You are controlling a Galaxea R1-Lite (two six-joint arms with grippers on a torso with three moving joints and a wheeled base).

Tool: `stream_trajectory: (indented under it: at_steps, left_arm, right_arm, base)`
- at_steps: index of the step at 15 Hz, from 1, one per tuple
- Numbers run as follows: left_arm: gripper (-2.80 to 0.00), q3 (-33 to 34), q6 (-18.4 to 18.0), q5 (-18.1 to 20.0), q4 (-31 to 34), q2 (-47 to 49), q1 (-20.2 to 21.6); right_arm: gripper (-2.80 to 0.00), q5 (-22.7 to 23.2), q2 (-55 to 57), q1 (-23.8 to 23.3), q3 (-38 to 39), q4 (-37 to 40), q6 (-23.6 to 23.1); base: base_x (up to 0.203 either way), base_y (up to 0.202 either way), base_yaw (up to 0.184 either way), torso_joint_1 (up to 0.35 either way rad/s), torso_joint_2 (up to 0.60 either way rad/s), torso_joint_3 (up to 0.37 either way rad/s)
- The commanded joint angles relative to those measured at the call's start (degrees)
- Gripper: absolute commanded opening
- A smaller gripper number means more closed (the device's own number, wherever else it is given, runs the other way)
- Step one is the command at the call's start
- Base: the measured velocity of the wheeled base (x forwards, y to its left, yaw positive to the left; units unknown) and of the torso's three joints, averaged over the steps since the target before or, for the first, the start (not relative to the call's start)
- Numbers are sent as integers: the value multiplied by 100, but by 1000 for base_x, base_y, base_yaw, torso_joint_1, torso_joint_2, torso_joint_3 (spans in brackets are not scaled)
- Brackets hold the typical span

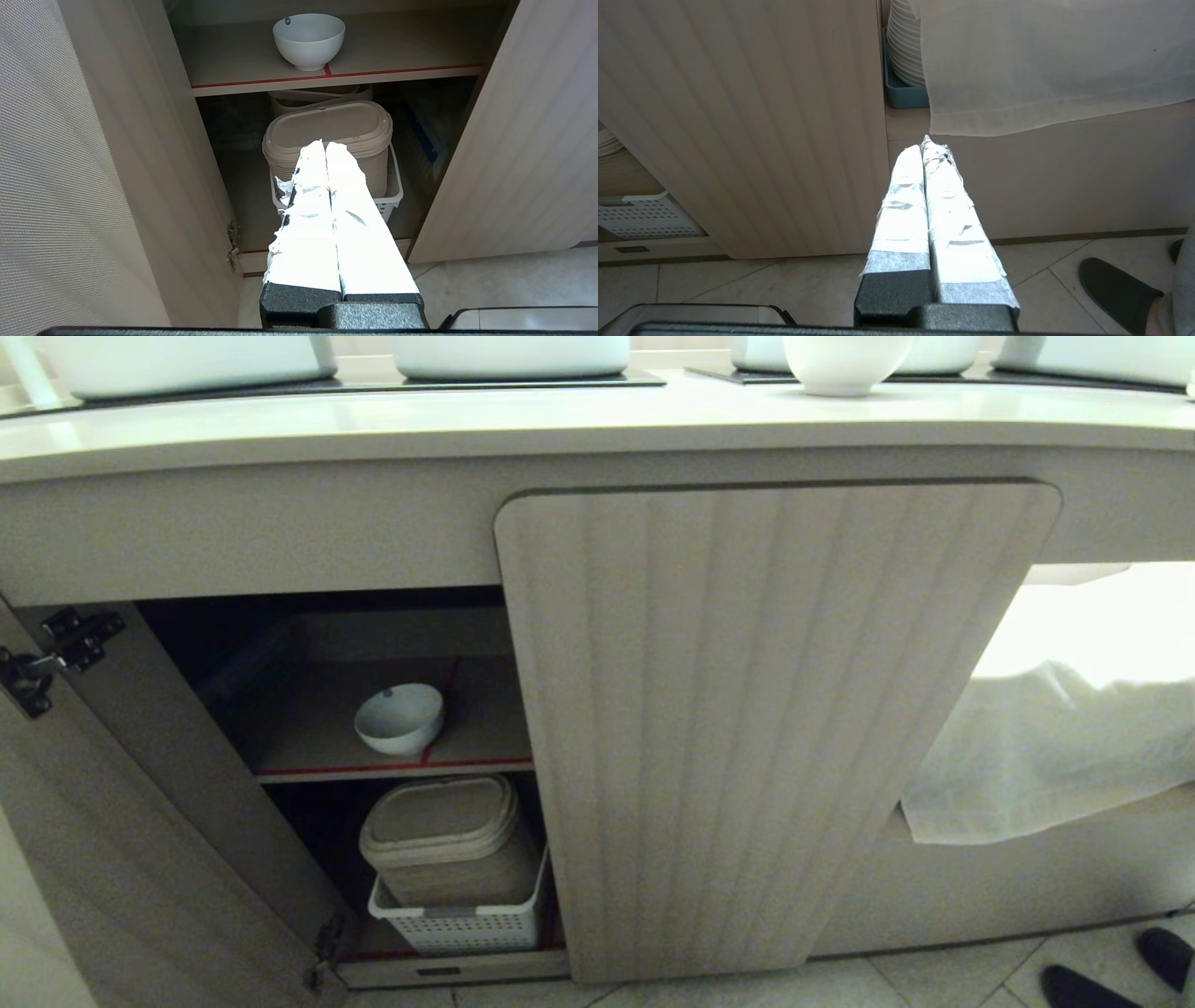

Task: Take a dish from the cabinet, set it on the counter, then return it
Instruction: Close the cabinet door

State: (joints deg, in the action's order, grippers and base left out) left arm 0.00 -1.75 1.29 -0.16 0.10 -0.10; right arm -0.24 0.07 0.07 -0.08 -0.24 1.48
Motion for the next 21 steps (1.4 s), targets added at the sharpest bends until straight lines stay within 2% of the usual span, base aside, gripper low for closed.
stream_trajectory:
  at_steps: [1, 21]
  left_arm:
    - [-280, 0, -1, -23, -2, 8, 1]
    - [-280, 0, 53, -41, -2, 8, 1]
  right_arm:
    - [-280, -2, 1, 1, -1, -2, 1]
    - [-280, -2, 1, 1, -1, -2, 1]
  base:
    - [0, 0, 0, 0, 0, 0]
    - [0, 0, 0, 0, 0, 0]
